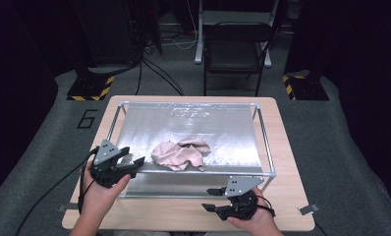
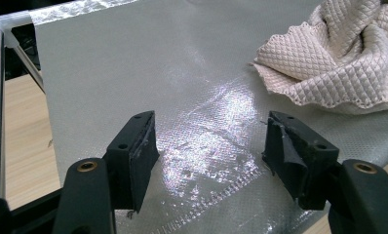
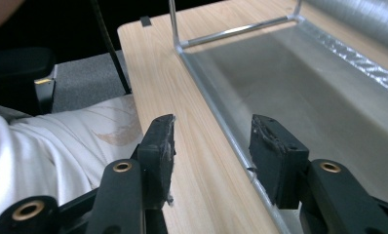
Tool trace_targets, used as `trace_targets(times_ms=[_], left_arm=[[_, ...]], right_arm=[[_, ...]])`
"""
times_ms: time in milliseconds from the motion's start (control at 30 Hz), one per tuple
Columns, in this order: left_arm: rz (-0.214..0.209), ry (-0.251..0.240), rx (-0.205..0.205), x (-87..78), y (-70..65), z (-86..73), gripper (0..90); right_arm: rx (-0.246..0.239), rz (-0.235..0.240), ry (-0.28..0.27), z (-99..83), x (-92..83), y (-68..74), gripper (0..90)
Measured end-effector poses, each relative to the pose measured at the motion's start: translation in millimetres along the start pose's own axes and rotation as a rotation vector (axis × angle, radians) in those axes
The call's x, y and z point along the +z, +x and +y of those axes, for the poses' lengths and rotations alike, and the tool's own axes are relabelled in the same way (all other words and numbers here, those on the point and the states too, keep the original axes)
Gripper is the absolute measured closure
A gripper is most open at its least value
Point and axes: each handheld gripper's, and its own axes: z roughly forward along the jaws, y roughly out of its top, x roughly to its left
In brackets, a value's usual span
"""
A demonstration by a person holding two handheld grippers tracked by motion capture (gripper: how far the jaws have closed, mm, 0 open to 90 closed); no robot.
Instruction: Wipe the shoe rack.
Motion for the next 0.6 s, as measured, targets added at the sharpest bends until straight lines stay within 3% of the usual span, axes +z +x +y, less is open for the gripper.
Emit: trace_targets(times_ms=[367,600], left_arm=[[0.000,0.000,0.000,0.0,0.0,0.0,36.1],[0.001,-0.001,0.001,-0.1,-0.2,-0.2,36.1]], right_arm=[[-0.003,0.021,-0.024,29.5,-25.9,-4.3,51.8],[0.010,-0.005,-0.045,46.8,-36.4,-9.6,50.1]])
